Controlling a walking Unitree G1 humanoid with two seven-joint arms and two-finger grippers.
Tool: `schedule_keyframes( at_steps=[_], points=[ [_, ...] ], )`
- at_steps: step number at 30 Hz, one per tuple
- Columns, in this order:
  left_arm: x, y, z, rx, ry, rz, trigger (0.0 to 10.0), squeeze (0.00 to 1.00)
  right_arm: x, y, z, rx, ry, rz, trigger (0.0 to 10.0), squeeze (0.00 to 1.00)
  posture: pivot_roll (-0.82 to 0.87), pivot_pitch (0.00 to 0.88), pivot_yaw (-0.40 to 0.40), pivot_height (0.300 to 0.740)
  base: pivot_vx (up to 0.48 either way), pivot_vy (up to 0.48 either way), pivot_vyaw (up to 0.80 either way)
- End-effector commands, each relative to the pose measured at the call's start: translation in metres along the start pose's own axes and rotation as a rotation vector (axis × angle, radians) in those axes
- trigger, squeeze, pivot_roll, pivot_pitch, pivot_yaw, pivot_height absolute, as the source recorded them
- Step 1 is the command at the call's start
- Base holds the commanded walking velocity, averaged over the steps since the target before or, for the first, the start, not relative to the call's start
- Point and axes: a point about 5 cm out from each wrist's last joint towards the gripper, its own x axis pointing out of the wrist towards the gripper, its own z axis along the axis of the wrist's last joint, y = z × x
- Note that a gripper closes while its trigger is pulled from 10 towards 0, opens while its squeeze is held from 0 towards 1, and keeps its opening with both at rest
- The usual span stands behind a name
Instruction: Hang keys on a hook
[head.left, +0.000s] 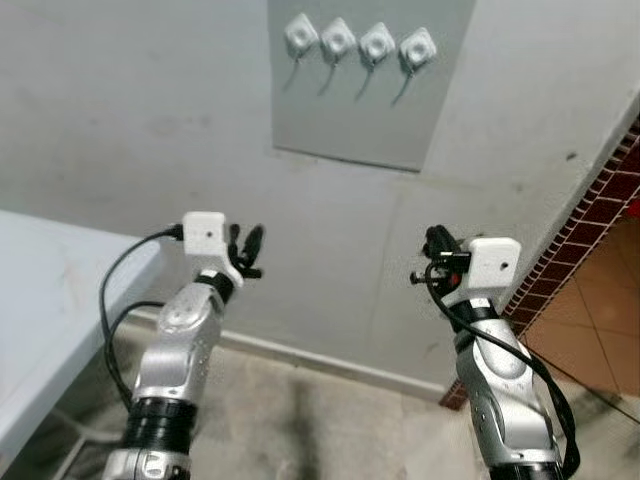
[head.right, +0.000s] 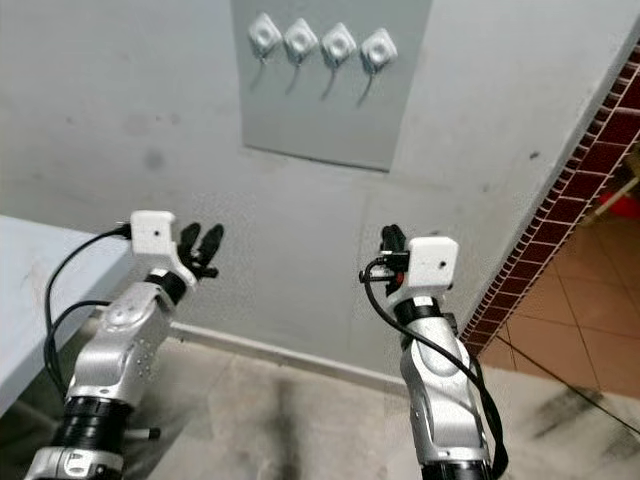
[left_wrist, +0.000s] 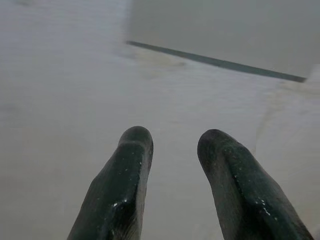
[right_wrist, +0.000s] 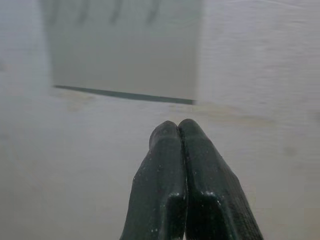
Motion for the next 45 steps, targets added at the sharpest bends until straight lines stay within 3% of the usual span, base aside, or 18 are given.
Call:
schedule_keyframes(
  at_steps=[1,24,31,37,45],
  points=[
    [0.003,-0.011,0.002,0.002,-0.006,-0.031,10.0,0.0,0.0,-0.009,0.004,-0.01,-0.014,-0.028,10.0,0.0,0.09,0.0,-0.017,0.74,0.349,0.0,0.0],
    [0.001,-0.009,0.002,-0.007,-0.007,-0.001,10.0,0.0,-0.001,-0.008,0.003,-0.013,-0.007,-0.024,10.0,0.0,0.1,0.0,-0.022,0.74,0.346,0.0,0.0],
    [0.002,-0.007,0.005,-0.003,-0.027,0.032,10.0,0.0,0.0,-0.006,0.002,-0.031,0.004,-0.002,10.0,0.0,0.1,0.0,-0.023,0.74,0.0,0.0,0.0],
    [0.005,-0.01,0.018,-0.02,-0.063,0.012,10.0,0.0,0.006,-0.009,0.003,-0.068,0.026,0.009,10.0,0.0,0.1,0.0,-0.021,0.74,0.0,0.0,0.0],
    [0.012,-0.021,0.043,0.078,-0.125,-0.084,10.0,0.0,0.027,-0.01,0.016,-0.112,-0.002,0.096,10.0,0.0,0.09,0.0,-0.02,0.74,0.0,0.0,0.0]
  ],
)
